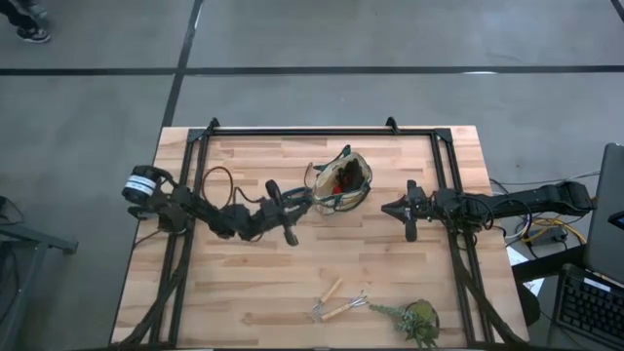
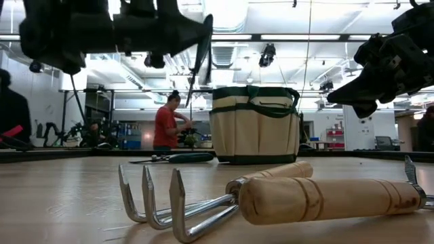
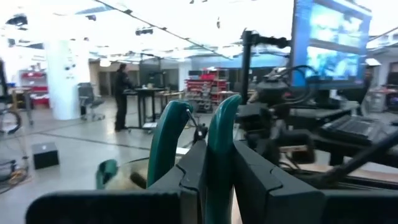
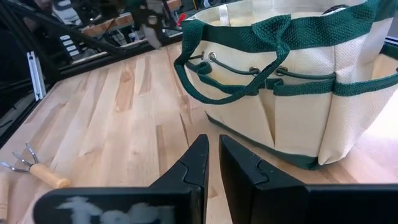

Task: Pick & Place Garden tools in Gardening bag
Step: Put the green shear scissors into the gardening bag

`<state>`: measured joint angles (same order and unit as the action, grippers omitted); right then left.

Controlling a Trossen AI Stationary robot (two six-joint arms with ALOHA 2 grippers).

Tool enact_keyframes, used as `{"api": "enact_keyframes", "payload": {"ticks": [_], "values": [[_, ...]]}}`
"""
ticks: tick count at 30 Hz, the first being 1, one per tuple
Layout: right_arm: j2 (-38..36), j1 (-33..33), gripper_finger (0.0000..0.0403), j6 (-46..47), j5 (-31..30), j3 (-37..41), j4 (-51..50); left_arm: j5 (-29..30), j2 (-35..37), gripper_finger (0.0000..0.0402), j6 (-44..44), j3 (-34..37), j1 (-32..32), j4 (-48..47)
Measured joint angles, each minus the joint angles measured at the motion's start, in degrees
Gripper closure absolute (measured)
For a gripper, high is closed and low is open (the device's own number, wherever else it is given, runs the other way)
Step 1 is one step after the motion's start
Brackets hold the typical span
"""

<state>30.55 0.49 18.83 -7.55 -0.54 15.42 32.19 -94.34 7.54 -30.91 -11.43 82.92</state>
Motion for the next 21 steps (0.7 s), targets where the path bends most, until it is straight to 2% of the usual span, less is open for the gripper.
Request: {"api": "enact_keyframes", "payload": {"ticks": [5,14,17,21], "values": [[0.0,0.0,0.0369,-0.39,-0.02,0.0,0.13,-3.94,0.0,0.0343,-0.27,-2.05,3.48,-0.34],[0.0,0.0,0.0369,-1.04,-0.07,0.0,0.17,-4.34,-0.7,0.0344,-2.04,-3.57,8.47,-1.54],[-0.02,0.0,0.0369,-1.04,-0.11,0.0,0.24,-4.71,-2.43,0.0344,-3.06,-4.02,10.17,2.77],[-0.02,0.0,0.0369,-1.07,-0.09,0.0,0.26,-7.97,-6.6,0.0344,-6.58,-6.15,12.11,3.05]]}}
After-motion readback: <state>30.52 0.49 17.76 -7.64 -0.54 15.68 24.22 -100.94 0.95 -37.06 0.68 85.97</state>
